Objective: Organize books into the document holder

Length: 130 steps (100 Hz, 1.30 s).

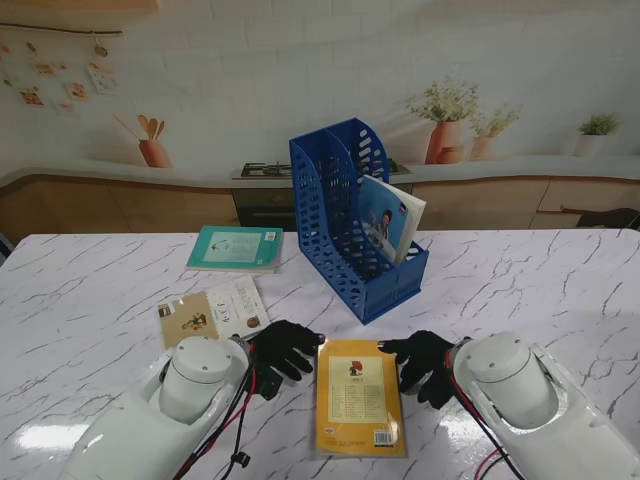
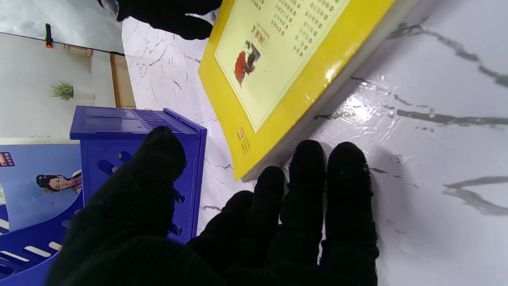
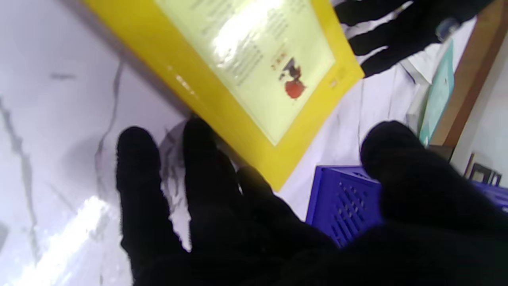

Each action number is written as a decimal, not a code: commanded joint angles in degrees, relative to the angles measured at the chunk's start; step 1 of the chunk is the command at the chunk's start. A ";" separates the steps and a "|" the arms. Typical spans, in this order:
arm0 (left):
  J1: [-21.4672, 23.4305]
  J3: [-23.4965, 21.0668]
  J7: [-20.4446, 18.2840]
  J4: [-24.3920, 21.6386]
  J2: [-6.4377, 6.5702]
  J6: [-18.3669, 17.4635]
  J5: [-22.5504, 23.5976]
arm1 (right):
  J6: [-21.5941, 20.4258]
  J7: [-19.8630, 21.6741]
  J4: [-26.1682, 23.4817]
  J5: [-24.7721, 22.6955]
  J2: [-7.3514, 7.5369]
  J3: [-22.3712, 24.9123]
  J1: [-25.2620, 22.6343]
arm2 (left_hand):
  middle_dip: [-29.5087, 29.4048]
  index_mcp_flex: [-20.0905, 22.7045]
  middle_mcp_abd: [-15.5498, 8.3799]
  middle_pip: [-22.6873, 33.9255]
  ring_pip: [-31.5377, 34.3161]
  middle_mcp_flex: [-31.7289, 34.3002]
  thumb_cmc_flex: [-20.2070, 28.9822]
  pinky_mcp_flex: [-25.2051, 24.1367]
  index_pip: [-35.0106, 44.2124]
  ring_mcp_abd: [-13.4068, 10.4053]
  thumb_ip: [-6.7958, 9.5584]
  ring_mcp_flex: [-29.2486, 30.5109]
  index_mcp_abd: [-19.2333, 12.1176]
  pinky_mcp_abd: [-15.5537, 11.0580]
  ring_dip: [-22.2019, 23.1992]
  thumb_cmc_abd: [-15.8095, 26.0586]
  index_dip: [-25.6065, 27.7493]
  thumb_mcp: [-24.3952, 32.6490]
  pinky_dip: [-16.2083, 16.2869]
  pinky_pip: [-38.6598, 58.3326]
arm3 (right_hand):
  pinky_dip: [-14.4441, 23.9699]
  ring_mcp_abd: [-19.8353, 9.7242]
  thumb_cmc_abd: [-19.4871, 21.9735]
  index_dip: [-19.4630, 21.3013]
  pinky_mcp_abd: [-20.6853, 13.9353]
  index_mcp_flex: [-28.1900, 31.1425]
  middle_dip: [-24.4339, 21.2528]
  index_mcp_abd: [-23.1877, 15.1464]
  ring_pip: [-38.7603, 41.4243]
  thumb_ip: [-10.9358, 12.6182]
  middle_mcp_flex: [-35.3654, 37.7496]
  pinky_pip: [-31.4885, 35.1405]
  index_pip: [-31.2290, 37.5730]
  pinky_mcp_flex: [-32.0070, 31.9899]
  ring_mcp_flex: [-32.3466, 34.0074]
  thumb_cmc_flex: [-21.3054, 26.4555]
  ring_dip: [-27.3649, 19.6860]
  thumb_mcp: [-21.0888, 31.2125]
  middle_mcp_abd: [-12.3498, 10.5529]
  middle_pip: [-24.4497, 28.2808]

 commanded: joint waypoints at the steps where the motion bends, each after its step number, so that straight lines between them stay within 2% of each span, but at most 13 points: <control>1: 1.35 0.81 -1.16 2.39 0.15 -0.18 -0.63 | 1.31 0.32 1.63 1.36 -1.28 -0.59 -0.69 | -3.28 -0.02 8.84 -7.91 -4.25 -3.45 0.77 0.81 -0.20 8.17 1.44 -2.04 4.77 2.02 -0.22 1.71 0.67 1.01 0.66 -0.46 | -0.49 4.55 -1.95 -1.08 -8.60 -1.68 -4.40 4.13 -7.65 1.34 -5.27 -0.44 -0.89 -0.14 -6.39 0.12 -2.99 1.59 4.38 -8.32; 26: 1.52 0.81 -1.01 2.54 0.00 -0.60 -1.48 | 5.48 -1.08 2.66 10.09 -2.94 0.03 -0.07 | -3.25 0.31 8.64 -7.80 -4.22 -3.02 1.11 0.92 -0.16 8.05 1.51 -1.71 4.52 2.00 -0.13 1.50 0.88 1.16 0.73 -0.31 | -0.84 3.93 -3.12 -0.52 -9.22 -2.51 -4.62 3.38 -6.71 1.12 -5.79 -1.40 -0.65 -1.59 -8.05 -0.16 -2.42 4.10 3.54 -8.27; 38: 1.49 1.03 -1.60 2.59 0.15 -0.82 -1.55 | 5.08 -1.81 2.86 10.77 -3.34 -0.03 -0.48 | -3.14 0.42 8.25 -7.58 -3.97 -2.55 1.29 1.32 -0.12 7.63 1.53 -0.94 4.28 2.04 0.03 1.32 0.99 1.32 0.84 0.02 | -0.74 1.96 -2.89 1.29 -10.70 -4.62 -5.29 0.10 -7.18 1.04 -5.95 -2.03 0.28 -4.93 -9.69 -0.04 -2.58 4.53 0.31 -9.54; 54: 1.66 1.17 -1.94 2.57 0.33 -1.36 -1.26 | 4.34 -7.07 2.36 13.23 -5.46 0.27 -1.90 | -2.90 -0.15 5.98 -7.19 -4.42 -2.25 1.29 2.29 -0.25 6.42 1.49 -0.88 3.02 4.58 0.26 0.92 1.19 1.63 1.07 0.62 | -0.59 1.35 -3.51 4.28 -10.60 -7.38 -5.30 -0.67 -7.34 1.24 -7.34 -3.19 1.21 -9.13 -11.74 1.05 -2.55 5.75 -0.89 -9.83; 58: 1.73 1.18 -2.25 2.53 0.46 -1.61 -1.06 | 4.14 -8.48 2.37 14.19 -6.06 0.45 -2.15 | -2.62 -0.75 4.15 -6.78 -4.71 -2.40 1.12 2.22 -0.35 5.74 1.43 -1.06 1.94 5.18 0.50 0.87 1.30 1.48 1.34 1.10 | -0.58 1.08 -3.51 4.51 -10.87 -7.40 -5.24 -1.06 -7.31 1.21 -7.44 -3.29 1.23 -9.49 -11.93 1.03 -2.52 6.13 -1.15 -9.69; 68: 1.85 1.05 -3.14 2.63 0.68 -2.45 -1.40 | 3.42 -11.38 2.65 16.05 -7.27 0.55 -2.40 | -1.46 -1.77 2.37 -5.96 -4.92 -3.16 1.00 1.58 -0.36 4.53 1.36 -1.19 0.17 5.49 1.64 0.61 1.75 1.06 2.08 2.19 | -0.54 0.53 -3.58 5.04 -11.30 -7.35 -5.14 -1.66 -7.04 1.11 -7.46 -3.45 1.32 -9.87 -12.08 1.16 -2.38 6.76 -1.89 -9.44; 85: 1.76 0.96 -5.21 2.75 1.21 -3.79 -2.10 | 1.80 -11.33 3.26 17.44 -7.40 -0.13 -2.35 | 2.02 -3.33 0.06 -6.12 -4.57 -6.19 1.45 0.74 -0.28 3.57 1.25 -1.15 -5.64 5.65 4.55 -0.41 2.89 -0.23 3.50 3.48 | -0.51 -0.28 -3.64 5.75 -12.08 -7.31 -5.19 -3.29 -6.71 0.93 -7.37 -3.74 1.36 -10.47 -12.36 1.07 -2.19 6.84 -3.18 -9.44; 91: 1.72 1.06 -5.57 2.75 1.35 -4.27 -1.88 | 1.53 -12.09 3.52 17.82 -7.69 -0.42 -2.28 | 2.90 -3.16 -0.13 -6.41 -3.85 -6.43 1.78 0.95 -0.08 2.67 1.27 -0.23 -6.69 4.98 5.65 -1.09 3.37 0.01 3.93 4.06 | -0.43 -0.25 -3.77 6.17 -10.66 -7.21 -5.18 -3.71 -6.46 0.93 -7.07 -3.78 1.47 -10.87 -12.16 1.12 -2.07 6.93 -3.65 -9.41; 103: 1.88 1.10 -5.02 2.73 1.19 -5.04 -1.83 | 1.20 -12.65 3.68 17.96 -7.88 -0.93 -2.25 | 5.61 -1.98 -0.88 -4.66 -0.75 -4.95 1.82 3.99 0.06 1.13 1.04 2.63 -6.20 2.82 9.06 -3.11 3.88 2.94 4.55 6.70 | -0.09 -0.53 -4.11 7.65 -3.96 -7.98 -5.23 -6.33 -6.78 0.91 -6.88 -3.73 1.80 -12.57 -11.71 0.93 -2.26 7.36 -6.30 -9.65; 105: 1.94 1.07 -4.78 2.70 1.12 -5.11 -1.92 | 1.22 -12.57 3.69 17.95 -7.86 -0.98 -2.23 | 6.26 -1.74 -1.07 -4.08 -0.17 -4.76 1.73 4.29 0.05 -0.12 0.96 3.27 -5.99 2.54 9.62 -3.40 3.87 3.55 4.48 6.98 | -0.04 -0.51 -4.05 7.82 -3.38 -8.21 -5.24 -6.64 -6.81 0.90 -7.03 -3.70 1.80 -12.77 -11.74 0.86 -2.27 7.33 -6.49 -9.71; 106: 1.96 1.06 -4.70 2.69 1.10 -5.14 -1.98 | 1.23 -12.53 3.69 17.93 -7.84 -1.00 -2.22 | 6.50 -1.65 -1.12 -3.93 -0.22 -4.78 1.64 4.39 0.04 0.85 0.91 3.02 -5.87 2.38 9.79 -3.51 3.86 3.80 4.44 7.09 | -0.01 -0.50 -4.02 7.94 -3.09 -8.30 -5.24 -6.64 -6.81 0.90 -7.08 -3.66 1.82 -12.84 -11.75 0.84 -2.27 7.31 -6.53 -9.72; 116: 2.08 0.89 -4.23 2.75 0.91 -5.55 -2.55 | 1.39 -12.62 3.71 17.80 -7.89 -1.14 -2.16 | 7.77 -0.99 -1.60 -2.74 1.13 -4.42 1.46 5.46 0.11 0.93 0.79 3.10 -4.68 0.97 11.34 -4.57 3.78 5.37 4.29 8.01 | 0.17 -0.63 -4.22 8.98 -1.10 -9.06 -5.02 -7.86 -6.39 0.94 -7.14 -3.57 2.05 -13.70 -11.52 1.02 -2.05 7.30 -7.67 -9.35; 130: 2.29 0.80 -2.14 2.86 0.28 -6.16 -3.01 | 1.20 -13.20 3.98 17.53 -8.07 -1.39 -1.93 | 13.36 2.95 -3.35 3.61 7.33 -1.21 3.09 10.17 1.50 -2.81 0.22 6.97 -4.33 -3.08 16.67 -7.82 4.62 12.59 2.75 11.59 | 0.48 -1.59 -5.17 11.69 -0.18 -9.68 -3.40 -10.20 -4.70 0.93 -6.75 -3.15 3.17 -13.93 -10.50 1.37 -1.19 8.13 -9.70 -5.86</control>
